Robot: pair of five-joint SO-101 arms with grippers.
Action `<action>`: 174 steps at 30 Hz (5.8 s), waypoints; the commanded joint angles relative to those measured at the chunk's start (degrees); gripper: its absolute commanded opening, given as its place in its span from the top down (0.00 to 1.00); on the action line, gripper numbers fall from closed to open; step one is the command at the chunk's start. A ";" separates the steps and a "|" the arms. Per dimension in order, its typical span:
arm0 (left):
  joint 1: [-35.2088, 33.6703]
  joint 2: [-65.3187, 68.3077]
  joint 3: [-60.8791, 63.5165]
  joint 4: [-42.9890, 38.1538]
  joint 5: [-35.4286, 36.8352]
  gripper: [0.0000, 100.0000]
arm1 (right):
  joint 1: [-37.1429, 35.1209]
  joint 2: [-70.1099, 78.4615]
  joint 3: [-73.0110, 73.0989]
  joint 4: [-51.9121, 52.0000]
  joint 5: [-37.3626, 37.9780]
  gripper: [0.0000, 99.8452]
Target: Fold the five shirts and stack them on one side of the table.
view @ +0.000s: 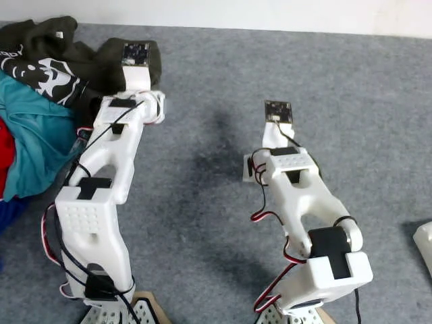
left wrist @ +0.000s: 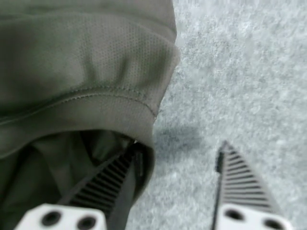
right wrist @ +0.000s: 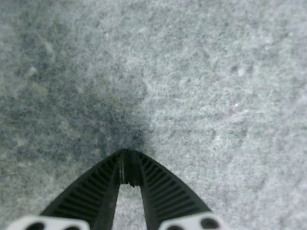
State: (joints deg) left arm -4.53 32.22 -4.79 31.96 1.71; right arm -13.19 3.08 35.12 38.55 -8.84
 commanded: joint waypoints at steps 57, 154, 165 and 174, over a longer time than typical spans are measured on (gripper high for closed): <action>-2.95 -19.65 -34.68 33.85 -0.88 0.98 | -0.04 -2.59 1.89 -5.67 0.53 0.99; -22.46 -40.40 53.23 -2.46 1.93 0.73 | -0.40 -2.51 1.89 -5.76 0.53 0.99; -20.35 -39.87 52.53 -2.55 1.67 0.94 | -0.40 -2.51 1.89 -5.67 0.70 0.99; -16.40 -40.04 52.35 -2.46 1.76 0.95 | -0.40 -2.51 1.89 -5.67 0.79 0.99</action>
State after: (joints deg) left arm -23.87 -7.43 49.80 30.20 3.21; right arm -13.19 2.90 37.14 33.80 -8.75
